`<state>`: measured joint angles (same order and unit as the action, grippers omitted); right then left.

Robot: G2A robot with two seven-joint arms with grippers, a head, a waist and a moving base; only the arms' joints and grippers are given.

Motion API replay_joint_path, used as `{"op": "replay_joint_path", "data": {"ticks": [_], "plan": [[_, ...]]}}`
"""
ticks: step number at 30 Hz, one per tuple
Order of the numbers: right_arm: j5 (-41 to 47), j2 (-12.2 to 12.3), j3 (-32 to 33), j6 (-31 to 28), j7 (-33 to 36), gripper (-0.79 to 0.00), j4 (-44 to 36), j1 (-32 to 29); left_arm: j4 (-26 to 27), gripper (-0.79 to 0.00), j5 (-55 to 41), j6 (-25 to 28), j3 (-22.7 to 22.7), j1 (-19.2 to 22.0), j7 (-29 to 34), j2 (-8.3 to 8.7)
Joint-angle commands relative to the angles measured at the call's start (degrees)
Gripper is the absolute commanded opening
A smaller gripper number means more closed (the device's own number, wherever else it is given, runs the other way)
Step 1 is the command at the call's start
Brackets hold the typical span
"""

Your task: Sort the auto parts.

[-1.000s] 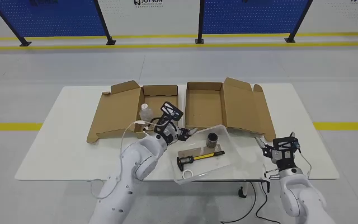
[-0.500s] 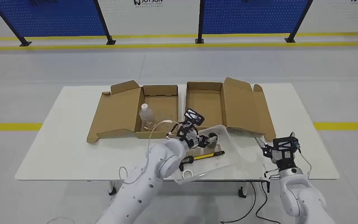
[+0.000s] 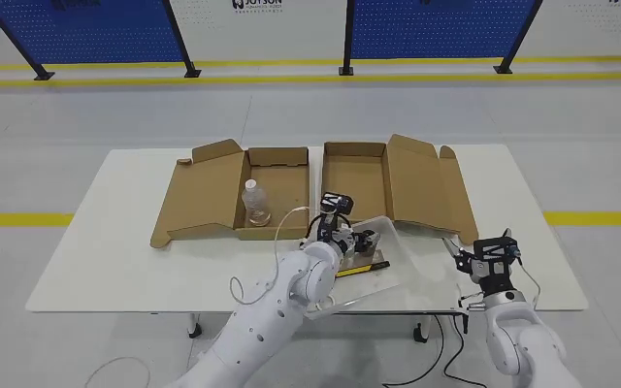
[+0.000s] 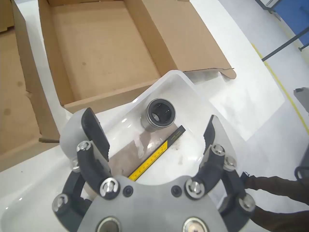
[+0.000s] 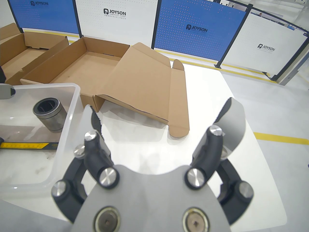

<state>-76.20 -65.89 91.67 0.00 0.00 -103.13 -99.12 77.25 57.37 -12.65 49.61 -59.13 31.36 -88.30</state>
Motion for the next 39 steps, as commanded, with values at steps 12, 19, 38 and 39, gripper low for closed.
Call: {"op": "replay_joint_path", "data": {"ticks": [12, 19, 38, 39], "plan": [[0.00, 0.00, 0.00, 0.00, 0.00, 0.000, 0.00, 0.00, -0.98, 0.000, 0.02, -0.40, -0.43, 0.42, 0.23, -0.24], [0.00, 0.00, 0.00, 0.00, 0.00, 0.000, 0.00, 0.00, 0.00, 0.000, -1.98, -4.03, 0.43, 0.11, 2.14, -0.61], [0.00, 0.00, 0.00, 0.00, 0.00, 0.000, 0.00, 0.00, -13.49, -0.145, -13.34, -16.34, -3.90, 8.80, 3.64, -5.89], [0.00, 0.00, 0.00, 0.00, 0.00, 0.000, 0.00, 0.00, -13.91, -0.163, -13.69, -16.48, -3.80, 8.98, 3.47, -6.02]]}}
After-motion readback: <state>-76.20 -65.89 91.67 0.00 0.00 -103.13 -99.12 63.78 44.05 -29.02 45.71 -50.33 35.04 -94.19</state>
